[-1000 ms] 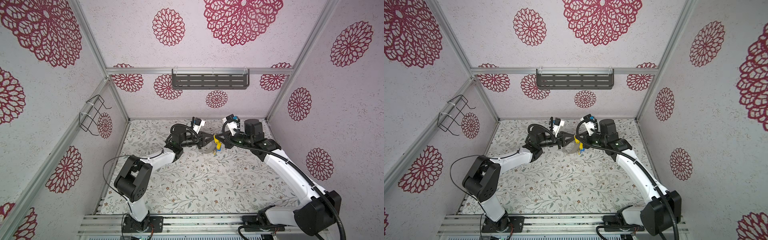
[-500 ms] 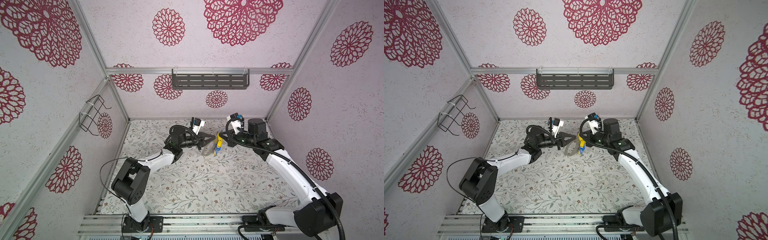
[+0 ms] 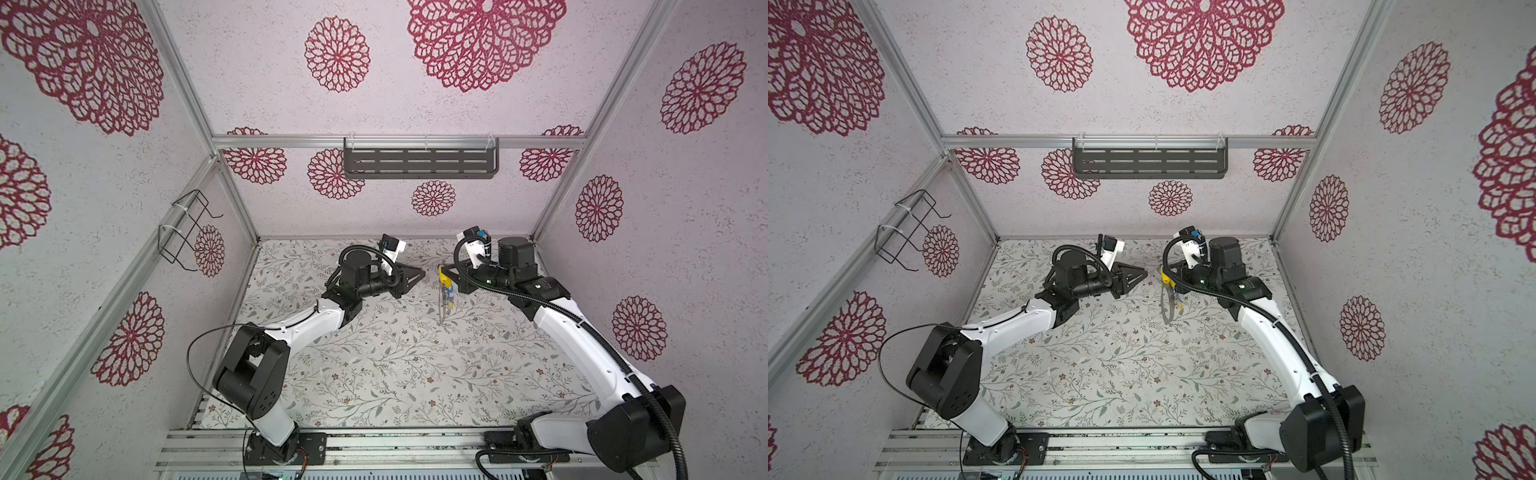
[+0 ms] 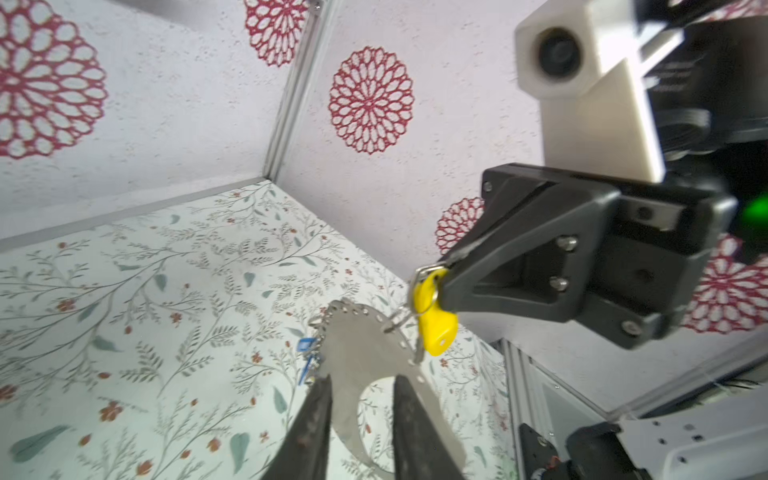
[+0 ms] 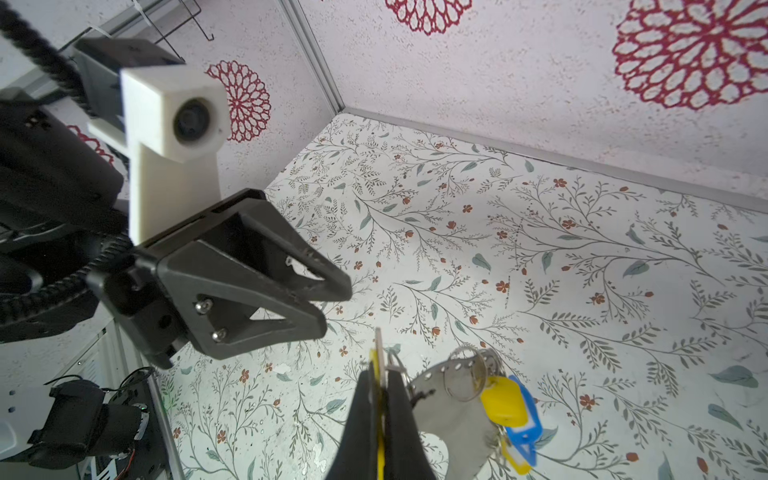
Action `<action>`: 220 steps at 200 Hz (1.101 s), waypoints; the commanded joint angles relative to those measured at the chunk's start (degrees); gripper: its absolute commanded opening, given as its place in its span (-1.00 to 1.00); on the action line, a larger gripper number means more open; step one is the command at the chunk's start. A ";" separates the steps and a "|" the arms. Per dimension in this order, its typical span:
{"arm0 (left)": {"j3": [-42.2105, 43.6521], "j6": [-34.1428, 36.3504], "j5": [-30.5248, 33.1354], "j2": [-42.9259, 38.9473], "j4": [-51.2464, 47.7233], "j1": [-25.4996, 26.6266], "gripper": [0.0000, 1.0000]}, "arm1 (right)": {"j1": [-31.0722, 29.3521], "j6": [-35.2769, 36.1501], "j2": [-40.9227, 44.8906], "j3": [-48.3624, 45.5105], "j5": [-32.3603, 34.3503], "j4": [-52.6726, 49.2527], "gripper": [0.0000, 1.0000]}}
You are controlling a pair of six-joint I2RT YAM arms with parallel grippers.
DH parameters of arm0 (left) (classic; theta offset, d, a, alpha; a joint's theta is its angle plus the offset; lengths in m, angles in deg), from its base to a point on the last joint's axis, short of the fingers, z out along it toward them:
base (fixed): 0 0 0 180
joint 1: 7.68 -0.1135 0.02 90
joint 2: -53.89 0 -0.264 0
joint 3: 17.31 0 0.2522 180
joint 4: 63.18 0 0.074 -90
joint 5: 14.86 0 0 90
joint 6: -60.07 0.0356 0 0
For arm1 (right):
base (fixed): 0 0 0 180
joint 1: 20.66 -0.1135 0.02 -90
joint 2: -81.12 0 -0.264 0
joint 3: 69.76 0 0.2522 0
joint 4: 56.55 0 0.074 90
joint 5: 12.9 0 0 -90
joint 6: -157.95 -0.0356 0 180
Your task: Remove the keys from the keyring
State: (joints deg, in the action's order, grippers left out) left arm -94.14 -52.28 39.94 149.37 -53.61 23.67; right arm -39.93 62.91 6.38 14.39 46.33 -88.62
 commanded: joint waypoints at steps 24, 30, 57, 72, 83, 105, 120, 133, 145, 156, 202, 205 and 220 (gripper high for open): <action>1.86 24.35 -10.34 -2.31 -2.19 -0.64 -0.02 | 0.37 3.28 -0.15 0.86 -7.76 2.23 -1.00; 1.83 26.10 -11.61 -2.24 -2.48 -0.77 -0.03 | 0.38 3.35 -0.13 0.83 -8.42 2.45 -1.00; -2.40 29.91 -18.41 -0.78 -9.67 -2.83 -0.07 | 0.41 3.79 -0.13 0.63 -11.04 3.07 -1.00; -3.45 31.79 -19.94 -0.85 -11.37 -3.56 -0.15 | 0.37 4.23 0.02 0.52 -12.67 2.83 -1.00; -5.03 31.62 -20.85 -0.36 -12.72 -3.79 -0.22 | 0.38 4.42 -0.10 0.62 -13.25 2.28 -1.00; -6.43 30.56 -21.23 0.25 -11.95 -2.92 -0.32 | 0.38 4.85 -0.16 0.84 -13.46 1.02 -1.00; -6.89 30.23 -21.06 0.65 -12.07 -1.81 -0.36 | 0.38 4.82 0.07 0.74 -13.25 0.79 -1.00; -6.98 29.82 -21.05 1.14 -11.91 -1.00 -0.36 | 0.37 4.77 0.35 0.73 -13.18 0.78 -1.00; -6.83 29.73 -20.71 1.50 -11.69 -0.48 -0.34 | 0.37 4.77 0.55 0.93 -13.18 0.63 -1.00; -6.55 29.67 -20.19 1.78 -11.08 -0.12 -0.29 | 0.37 4.86 0.63 1.15 -13.33 0.38 -1.00; -7.49 29.96 -17.23 2.68 -8.51 -0.06 -0.32 | 0.29 4.78 0.73 2.24 -15.28 -0.81 -1.00; -7.55 30.06 -17.08 2.68 -8.36 -0.04 -0.33 | 0.28 4.66 0.78 2.27 -15.40 -0.83 -1.00; -7.85 30.25 -16.75 2.83 -7.79 -0.06 -0.38 | 0.28 4.70 1.00 2.28 -15.82 -0.95 -1.00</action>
State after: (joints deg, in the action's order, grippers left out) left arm -100.48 -23.34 22.14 151.38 -63.86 23.74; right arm -39.93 66.50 5.68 14.39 33.57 -90.48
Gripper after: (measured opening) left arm 0.323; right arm 0.048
